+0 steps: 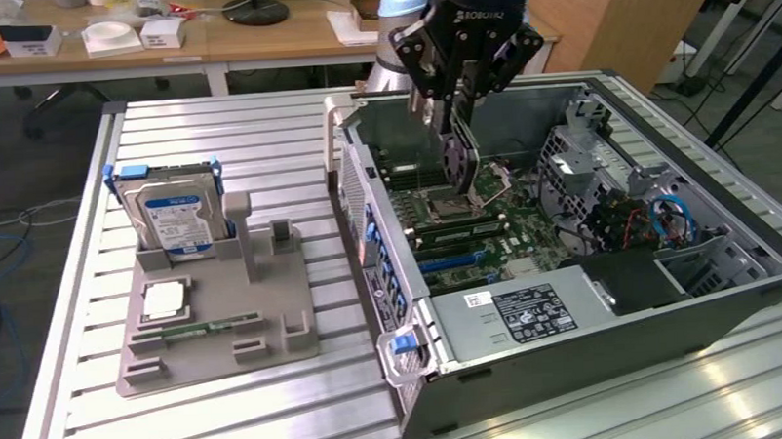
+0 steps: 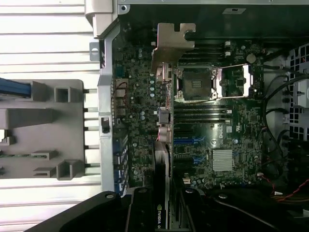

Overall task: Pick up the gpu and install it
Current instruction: 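Pick up the gpu and move the gpu toward the slot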

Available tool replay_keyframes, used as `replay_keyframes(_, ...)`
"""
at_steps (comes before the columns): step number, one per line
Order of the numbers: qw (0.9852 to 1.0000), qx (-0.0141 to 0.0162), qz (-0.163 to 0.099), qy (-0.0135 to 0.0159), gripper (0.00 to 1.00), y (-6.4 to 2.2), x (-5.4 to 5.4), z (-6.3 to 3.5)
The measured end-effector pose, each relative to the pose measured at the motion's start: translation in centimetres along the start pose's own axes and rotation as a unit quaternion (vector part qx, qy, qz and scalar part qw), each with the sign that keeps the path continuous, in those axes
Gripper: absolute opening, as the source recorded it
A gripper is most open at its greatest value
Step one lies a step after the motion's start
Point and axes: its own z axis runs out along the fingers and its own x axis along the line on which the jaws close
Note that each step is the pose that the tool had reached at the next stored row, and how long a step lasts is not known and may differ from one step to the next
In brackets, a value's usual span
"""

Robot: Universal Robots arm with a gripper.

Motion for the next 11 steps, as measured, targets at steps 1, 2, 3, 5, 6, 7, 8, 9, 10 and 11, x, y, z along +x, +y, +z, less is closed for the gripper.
replay_keyframes(1,1.0,0.0,0.0,0.0,0.26,0.01,-0.2,0.01)
replay_keyframes(2,1.0,0.0,-0.001,0.0,0.26,0.03,-0.6,0.02)
replay_keyframes(3,1.0,0.0,-0.001,0.0,0.26,0.04,-0.8,0.02)
replay_keyframes(5,1.0,0.0,-0.001,0.0,0.26,0.06,-1.2,0.04)
replay_keyframes(6,1.0,0.0,-0.001,0.0,0.26,0.07,-1.4,0.04)
replay_keyframes(7,1.0,0.0,-0.002,0.0,0.26,0.08,-1.5,0.05)
replay_keyframes(8,1.0,0.0,-0.002,0.0,0.26,0.09,-1.7,0.05)
replay_keyframes(9,1.0,0.0,-0.002,0.0001,0.26,0.11,-2.0,0.06)
replay_keyframes(10,1.0,-0.0001,-0.002,0.0001,0.26,0.12,-2.2,0.07)
replay_keyframes(11,1.0,-0.0001,-0.002,0.0001,0.26,0.13,-2.4,0.07)
